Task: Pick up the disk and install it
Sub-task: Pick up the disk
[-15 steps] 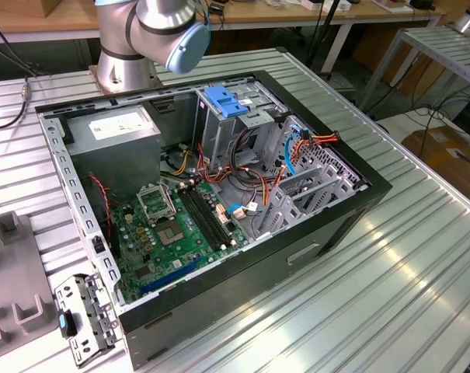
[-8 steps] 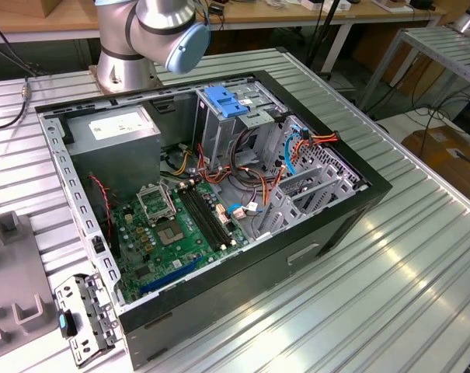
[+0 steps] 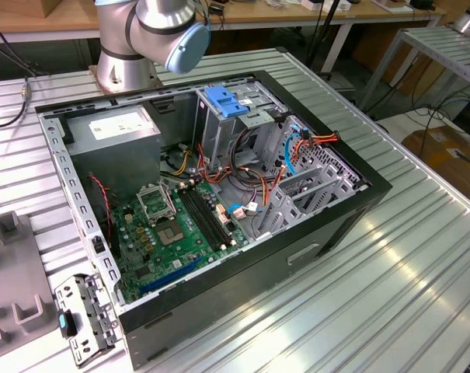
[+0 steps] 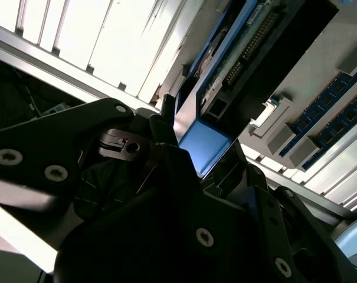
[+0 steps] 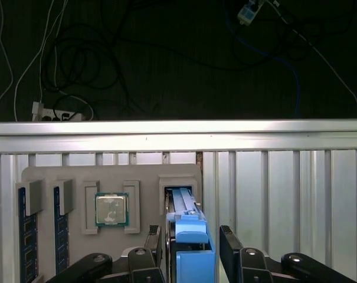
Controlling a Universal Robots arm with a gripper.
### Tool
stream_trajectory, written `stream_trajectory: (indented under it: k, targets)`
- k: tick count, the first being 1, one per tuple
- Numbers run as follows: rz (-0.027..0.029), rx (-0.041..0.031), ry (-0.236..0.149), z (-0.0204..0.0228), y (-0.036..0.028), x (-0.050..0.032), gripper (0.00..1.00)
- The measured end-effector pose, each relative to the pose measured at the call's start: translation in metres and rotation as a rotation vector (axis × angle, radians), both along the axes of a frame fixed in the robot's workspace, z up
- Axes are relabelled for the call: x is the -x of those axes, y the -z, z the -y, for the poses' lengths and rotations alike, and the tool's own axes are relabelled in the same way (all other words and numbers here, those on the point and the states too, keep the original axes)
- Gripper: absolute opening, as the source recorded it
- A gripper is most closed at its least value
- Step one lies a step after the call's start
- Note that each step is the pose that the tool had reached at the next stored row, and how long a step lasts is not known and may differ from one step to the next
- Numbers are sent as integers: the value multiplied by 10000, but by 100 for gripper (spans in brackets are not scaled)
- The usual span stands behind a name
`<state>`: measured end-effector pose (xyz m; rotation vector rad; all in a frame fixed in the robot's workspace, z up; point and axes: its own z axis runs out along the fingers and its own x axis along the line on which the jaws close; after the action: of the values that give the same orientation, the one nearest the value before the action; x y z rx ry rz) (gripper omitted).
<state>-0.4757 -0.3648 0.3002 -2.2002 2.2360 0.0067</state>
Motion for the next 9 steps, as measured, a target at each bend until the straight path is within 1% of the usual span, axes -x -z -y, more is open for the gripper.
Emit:
stream_trajectory:
  k: [5,9]
  targets:
    - [-1,0,-18,0,30,0,51]
    - [0,0,-27,0,39,0,51]
